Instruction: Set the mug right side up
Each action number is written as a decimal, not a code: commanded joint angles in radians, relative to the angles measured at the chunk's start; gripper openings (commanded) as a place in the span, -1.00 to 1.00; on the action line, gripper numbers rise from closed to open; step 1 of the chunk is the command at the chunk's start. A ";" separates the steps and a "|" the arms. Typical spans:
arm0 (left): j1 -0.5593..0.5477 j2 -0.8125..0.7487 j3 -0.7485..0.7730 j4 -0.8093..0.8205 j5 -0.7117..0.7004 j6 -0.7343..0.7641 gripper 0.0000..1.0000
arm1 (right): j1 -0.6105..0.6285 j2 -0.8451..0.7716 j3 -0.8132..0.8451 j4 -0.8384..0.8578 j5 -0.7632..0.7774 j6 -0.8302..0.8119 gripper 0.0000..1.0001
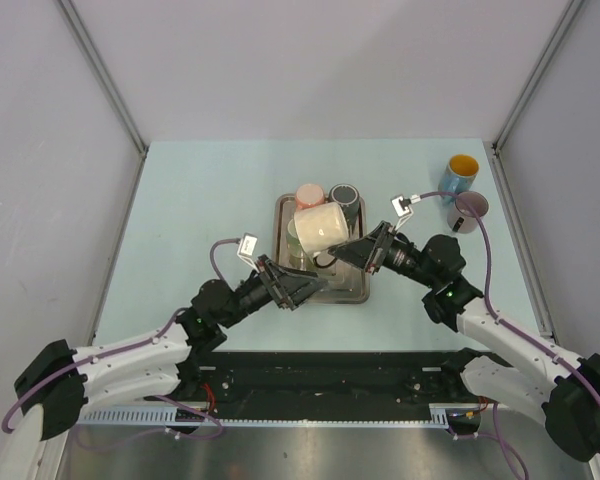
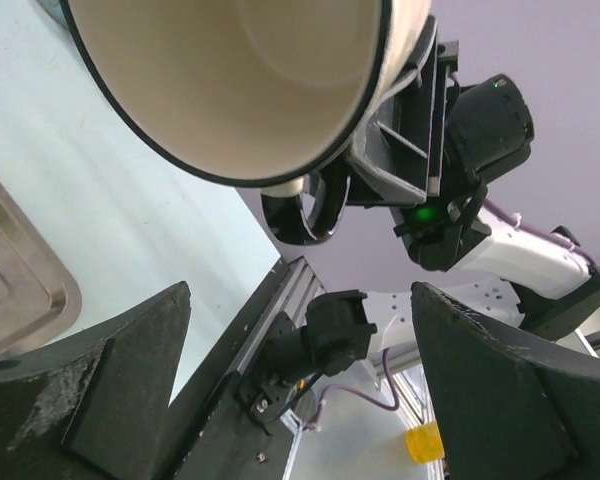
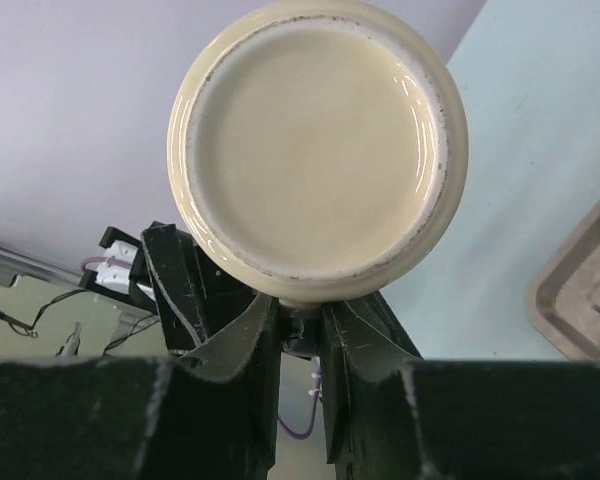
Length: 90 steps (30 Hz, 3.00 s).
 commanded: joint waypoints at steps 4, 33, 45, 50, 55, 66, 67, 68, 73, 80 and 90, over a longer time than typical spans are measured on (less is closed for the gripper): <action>-0.011 0.061 0.044 0.224 -0.059 -0.036 0.88 | 0.014 -0.011 0.013 0.255 -0.028 0.070 -1.00; 0.080 0.089 0.150 0.195 0.070 -0.027 0.22 | 0.042 0.019 0.039 0.206 -0.083 0.075 -1.00; 0.101 0.087 0.219 0.118 0.102 -0.038 -0.11 | 0.083 0.007 0.085 0.034 -0.072 -0.042 -1.00; 0.106 0.101 0.251 0.100 0.128 -0.038 -0.07 | 0.102 0.022 0.107 0.010 -0.082 -0.065 -1.00; 0.107 0.124 0.265 0.107 0.156 -0.041 -0.03 | 0.114 0.038 0.127 -0.009 -0.091 -0.076 -1.00; 0.136 0.136 0.258 0.170 0.337 -0.054 0.07 | 0.056 0.062 0.136 0.069 -0.213 0.016 -1.00; 0.139 0.135 0.258 0.175 0.352 -0.054 0.08 | 0.051 0.065 0.138 0.072 -0.223 0.031 -1.00; 0.142 0.133 0.256 0.178 0.363 -0.054 0.08 | 0.047 0.064 0.138 0.074 -0.229 0.035 -1.00; 0.152 0.127 0.251 0.187 0.407 -0.050 0.10 | 0.037 0.064 0.145 0.072 -0.253 0.045 -1.00; 0.164 0.141 0.245 0.236 0.443 -0.068 0.10 | 0.047 0.081 0.156 0.073 -0.272 0.053 -1.00; 0.170 0.136 0.229 0.246 0.330 -0.111 0.09 | 0.094 0.066 0.165 0.007 -0.220 -0.024 -1.00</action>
